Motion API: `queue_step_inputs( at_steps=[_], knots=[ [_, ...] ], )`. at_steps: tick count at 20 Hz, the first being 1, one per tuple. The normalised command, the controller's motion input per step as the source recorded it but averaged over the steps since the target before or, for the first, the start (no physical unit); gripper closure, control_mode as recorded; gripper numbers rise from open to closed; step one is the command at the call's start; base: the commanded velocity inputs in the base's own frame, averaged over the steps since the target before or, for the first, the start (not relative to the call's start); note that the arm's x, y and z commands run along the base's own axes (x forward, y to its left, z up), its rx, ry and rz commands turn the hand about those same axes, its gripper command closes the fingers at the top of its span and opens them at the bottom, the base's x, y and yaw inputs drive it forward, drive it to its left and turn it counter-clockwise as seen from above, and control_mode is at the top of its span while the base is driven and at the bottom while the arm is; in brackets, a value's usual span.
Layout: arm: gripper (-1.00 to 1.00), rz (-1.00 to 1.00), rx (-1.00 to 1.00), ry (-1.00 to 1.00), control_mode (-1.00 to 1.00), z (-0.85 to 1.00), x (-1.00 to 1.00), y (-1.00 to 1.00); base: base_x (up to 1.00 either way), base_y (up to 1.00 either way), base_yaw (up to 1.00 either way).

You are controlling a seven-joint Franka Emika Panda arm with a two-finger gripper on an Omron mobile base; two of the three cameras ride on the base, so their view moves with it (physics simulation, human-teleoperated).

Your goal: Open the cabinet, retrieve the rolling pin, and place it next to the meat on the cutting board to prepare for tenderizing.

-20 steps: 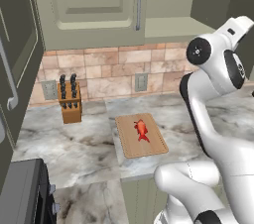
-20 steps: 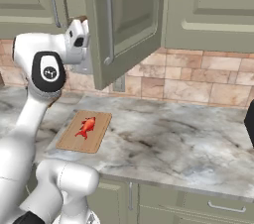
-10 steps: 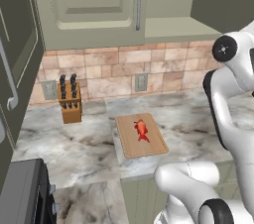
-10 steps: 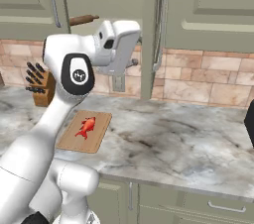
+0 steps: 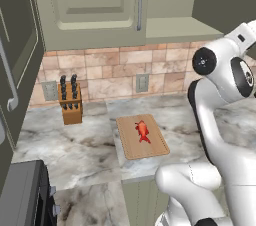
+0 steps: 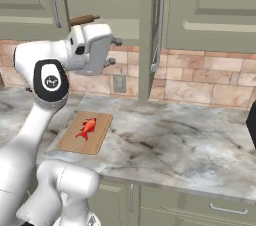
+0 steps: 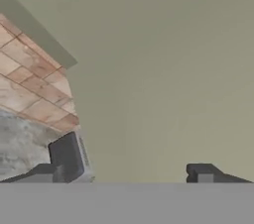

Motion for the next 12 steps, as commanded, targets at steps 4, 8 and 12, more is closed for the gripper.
queue_step_inputs(
  at_steps=[4,8,12],
  knots=[
    [-1.0,0.05,0.07,-0.2,-1.0,0.01,0.0,1.0,0.0,0.0,0.0],
    [-1.0,0.06,0.22,-0.19,-1.0,0.16,-0.02,0.86,0.0,0.0,0.0],
    [-1.0,0.11,0.31,-0.2,-1.0,0.2,-0.05,0.75,0.0,0.0,0.0]
  ],
)
